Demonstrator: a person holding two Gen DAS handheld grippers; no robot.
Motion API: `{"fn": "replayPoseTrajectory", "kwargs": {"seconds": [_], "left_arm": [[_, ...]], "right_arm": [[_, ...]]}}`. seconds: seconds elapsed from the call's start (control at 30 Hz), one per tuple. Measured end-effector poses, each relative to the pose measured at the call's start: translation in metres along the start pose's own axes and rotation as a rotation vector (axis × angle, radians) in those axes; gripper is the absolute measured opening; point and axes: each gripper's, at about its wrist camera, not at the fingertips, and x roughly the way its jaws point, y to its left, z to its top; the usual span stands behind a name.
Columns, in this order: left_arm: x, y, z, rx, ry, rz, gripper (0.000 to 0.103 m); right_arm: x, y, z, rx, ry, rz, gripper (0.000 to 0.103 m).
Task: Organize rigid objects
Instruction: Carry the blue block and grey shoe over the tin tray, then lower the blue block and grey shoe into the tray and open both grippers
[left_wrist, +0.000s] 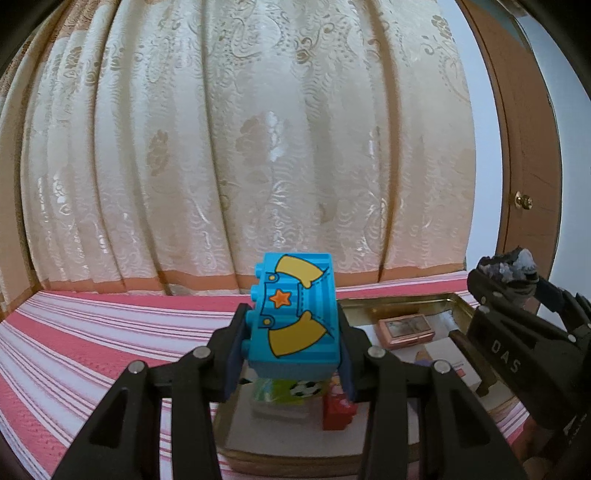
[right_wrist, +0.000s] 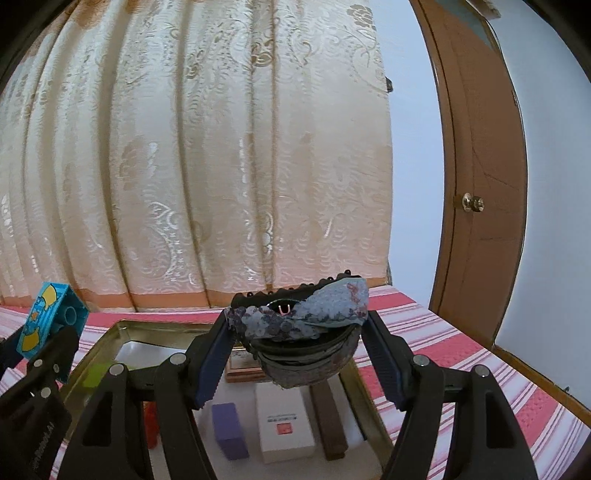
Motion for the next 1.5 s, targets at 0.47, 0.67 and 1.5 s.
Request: {"fn": "replayPoseTrajectory", "kwargs": {"seconds": [0.47,0.67,1.5], "left_arm": [[0.017,-0.021,0.002,0.025,0.031,-0.014,0.041],[0.027,-0.022,0.000,0.017,0.069,-0.008,0.041],[0.043,-0.023,-0.003,0.041,0.166,0.024,0.041]], "right_arm": [[0.020,-0.009,0.003,0.022,0.053,0.010,0.072],[0.027,-0.008,0.005,0.012,0.074,0.015,0.072],[0.059,0.007,-0.008,-0.005,0.262,0.073,0.072]]}}
